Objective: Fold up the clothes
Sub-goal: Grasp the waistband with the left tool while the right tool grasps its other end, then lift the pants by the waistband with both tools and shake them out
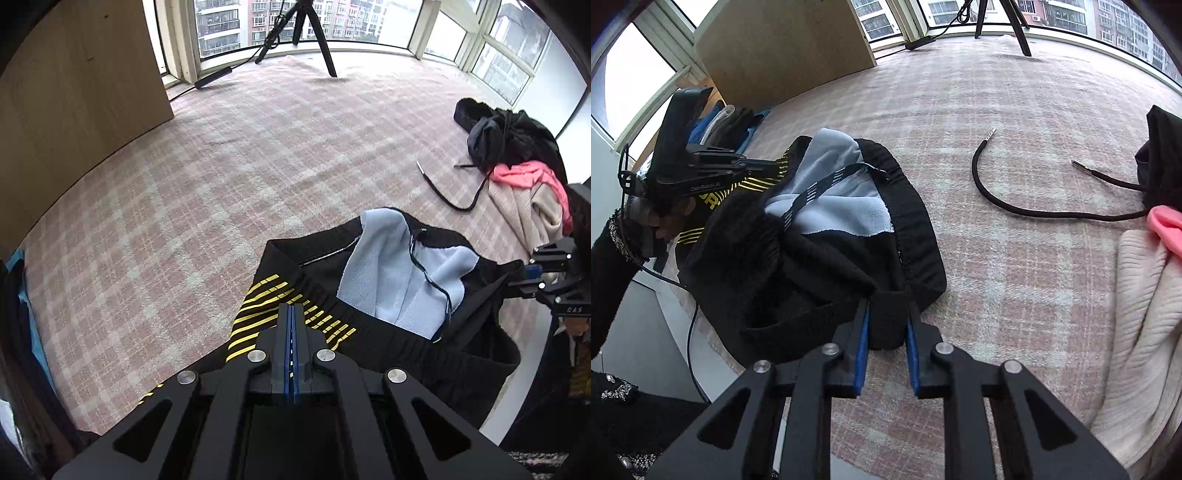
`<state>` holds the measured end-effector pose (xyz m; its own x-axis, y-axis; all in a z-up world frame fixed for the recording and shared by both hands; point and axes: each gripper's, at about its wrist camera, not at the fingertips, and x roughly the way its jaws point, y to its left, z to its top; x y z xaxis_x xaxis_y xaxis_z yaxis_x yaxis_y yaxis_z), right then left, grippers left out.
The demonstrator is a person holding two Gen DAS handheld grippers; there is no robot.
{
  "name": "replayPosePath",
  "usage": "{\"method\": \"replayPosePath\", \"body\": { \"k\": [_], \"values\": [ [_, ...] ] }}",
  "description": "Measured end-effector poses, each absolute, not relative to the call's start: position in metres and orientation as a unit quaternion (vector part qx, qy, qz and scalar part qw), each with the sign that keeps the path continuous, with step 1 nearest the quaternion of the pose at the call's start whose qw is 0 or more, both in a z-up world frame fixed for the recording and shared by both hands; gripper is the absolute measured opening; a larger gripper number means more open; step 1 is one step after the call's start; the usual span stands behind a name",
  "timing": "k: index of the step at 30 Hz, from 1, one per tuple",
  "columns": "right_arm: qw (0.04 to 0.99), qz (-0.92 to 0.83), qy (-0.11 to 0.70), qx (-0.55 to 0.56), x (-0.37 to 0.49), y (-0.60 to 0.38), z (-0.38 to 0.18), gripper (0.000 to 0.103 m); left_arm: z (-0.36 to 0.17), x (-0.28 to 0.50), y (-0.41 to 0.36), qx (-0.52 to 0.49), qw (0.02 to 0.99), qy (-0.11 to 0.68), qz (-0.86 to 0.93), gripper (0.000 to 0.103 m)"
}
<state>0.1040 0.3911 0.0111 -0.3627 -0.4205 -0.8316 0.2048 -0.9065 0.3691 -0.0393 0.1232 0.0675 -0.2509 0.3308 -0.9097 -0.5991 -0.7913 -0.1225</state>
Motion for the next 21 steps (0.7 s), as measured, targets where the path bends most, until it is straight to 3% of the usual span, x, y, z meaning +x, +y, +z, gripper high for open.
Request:
{"method": "replayPosePath", "body": {
  "k": [2,4,6,8,9,10,16,18,21],
  "values": [
    [0.189,-0.817,-0.111,0.534,0.106,0.393,0.013,0.02,0.069,-0.046,0.122,-0.533,0.302,0.134,0.779,0.01],
    [0.187,-0.815,-0.12,0.536,0.108,0.395,0.015,0.03,0.07,-0.053,0.122,-0.533,0.307,0.143,0.776,0.045],
    [0.185,-0.815,-0.132,0.533,0.114,0.396,0.018,0.036,0.059,-0.06,0.136,-0.543,0.318,0.153,0.762,0.054],
    [0.187,-0.816,-0.145,0.528,0.12,0.397,0.02,0.041,0.047,-0.067,0.15,-0.554,0.329,0.164,0.748,0.052],
    [0.186,-0.817,-0.149,0.525,0.122,0.397,0.022,0.047,0.041,-0.071,0.157,-0.559,0.334,0.169,0.74,0.038],
    [0.184,-0.819,-0.153,0.522,0.124,0.396,0.023,0.05,0.036,-0.074,0.163,-0.563,0.338,0.174,0.733,0.011],
    [0.166,-0.829,-0.119,0.52,0.113,0.373,0.016,0.048,0.057,-0.059,0.152,-0.526,0.338,0.167,0.763,0.007],
    [0.155,-0.832,-0.108,0.522,0.107,0.371,0.015,0.008,0.081,-0.054,0.126,-0.511,0.321,0.135,0.786,0.007],
    [0.148,-0.848,-0.1,0.498,0.098,0.374,0.03,0.008,0.124,-0.043,0.082,-0.481,0.292,0.092,0.822,0.007]
  ]
}}
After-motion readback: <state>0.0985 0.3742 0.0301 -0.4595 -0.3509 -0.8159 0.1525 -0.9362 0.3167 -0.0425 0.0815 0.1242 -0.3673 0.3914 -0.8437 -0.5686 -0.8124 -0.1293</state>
